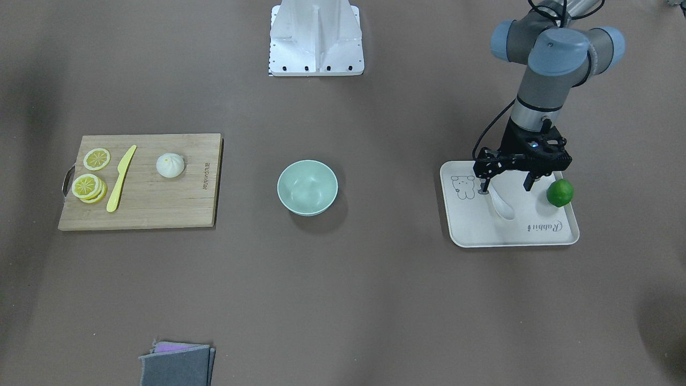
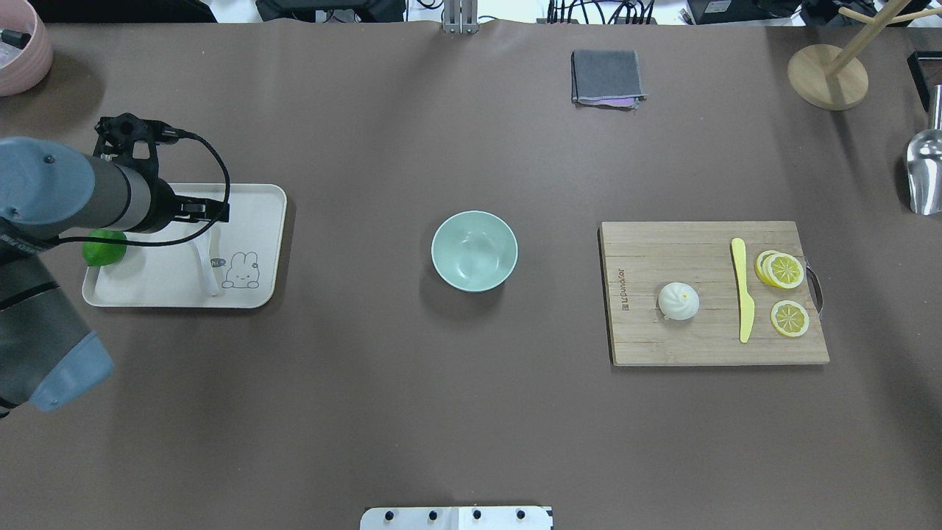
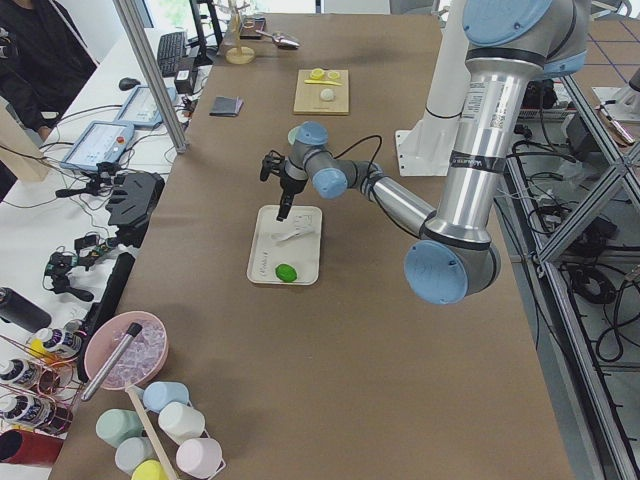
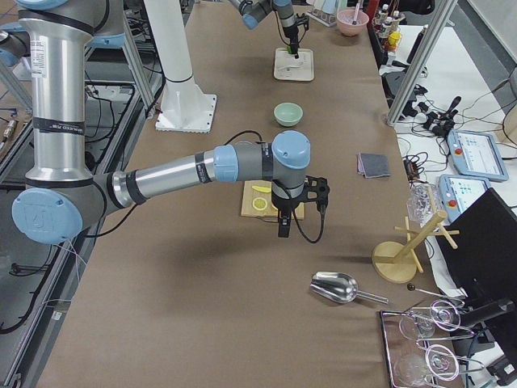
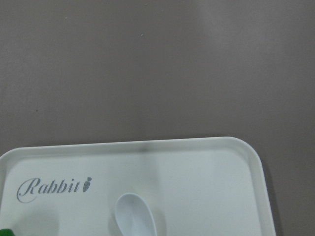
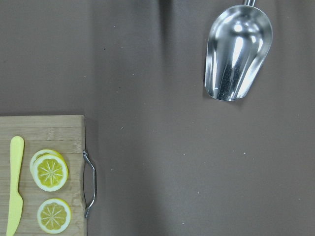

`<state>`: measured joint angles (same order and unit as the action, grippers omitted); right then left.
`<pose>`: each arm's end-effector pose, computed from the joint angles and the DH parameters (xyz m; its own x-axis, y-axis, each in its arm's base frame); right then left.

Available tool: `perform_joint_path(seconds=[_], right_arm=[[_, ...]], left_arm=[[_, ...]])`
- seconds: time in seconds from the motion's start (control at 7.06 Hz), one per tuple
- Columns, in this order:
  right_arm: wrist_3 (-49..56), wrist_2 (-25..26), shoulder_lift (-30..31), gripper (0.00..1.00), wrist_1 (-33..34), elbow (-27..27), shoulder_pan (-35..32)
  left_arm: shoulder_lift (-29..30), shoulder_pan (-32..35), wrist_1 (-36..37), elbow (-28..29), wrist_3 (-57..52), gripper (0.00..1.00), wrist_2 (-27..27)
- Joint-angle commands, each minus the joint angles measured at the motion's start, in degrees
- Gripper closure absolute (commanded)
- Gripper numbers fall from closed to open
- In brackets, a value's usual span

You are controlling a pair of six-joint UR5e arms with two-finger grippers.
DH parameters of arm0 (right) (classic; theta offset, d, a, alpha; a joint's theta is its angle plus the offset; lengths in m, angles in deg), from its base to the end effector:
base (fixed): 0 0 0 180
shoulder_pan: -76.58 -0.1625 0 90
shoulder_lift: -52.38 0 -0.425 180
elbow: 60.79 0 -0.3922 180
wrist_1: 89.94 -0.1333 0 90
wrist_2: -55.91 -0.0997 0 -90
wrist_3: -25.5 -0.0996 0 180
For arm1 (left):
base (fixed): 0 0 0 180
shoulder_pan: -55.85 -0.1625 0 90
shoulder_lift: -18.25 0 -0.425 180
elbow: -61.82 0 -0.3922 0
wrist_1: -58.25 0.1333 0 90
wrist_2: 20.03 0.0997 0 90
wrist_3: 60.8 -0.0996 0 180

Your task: Put spoon and bun in bowl

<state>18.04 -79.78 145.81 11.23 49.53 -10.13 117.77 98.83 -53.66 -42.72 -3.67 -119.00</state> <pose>0.0358 -0.4588 0.5321 0.6948 0.0186 0.7189 -0.0334 0.9994 0.0064 0.3356 -0.4737 0.4184 0.7480 0.0357 -0.6627 0.2207 0.9283 0.2992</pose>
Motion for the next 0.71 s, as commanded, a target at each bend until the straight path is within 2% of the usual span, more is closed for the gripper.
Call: perform_joint_path(seconds=[0.0, 0.14, 0.57], right_arm=[[-0.27, -1.50, -0.10, 0.00, -0.44, 0.15, 0.14], [-0.45, -2.99, -0.36, 0.00, -0.53, 0.07, 0.40], [-0.54, -3.27, -0.45, 0.00, -0.53, -0.02, 0.84]], left_arm=[[-3.44, -1.75, -7.49, 3.44, 1.75, 0.02, 1.23], [-3.10, -2.88, -8.66, 4.42, 4.03, 0.04, 1.41], [-2.92, -4.03, -8.41, 4.70, 3.53, 0.05, 1.50]])
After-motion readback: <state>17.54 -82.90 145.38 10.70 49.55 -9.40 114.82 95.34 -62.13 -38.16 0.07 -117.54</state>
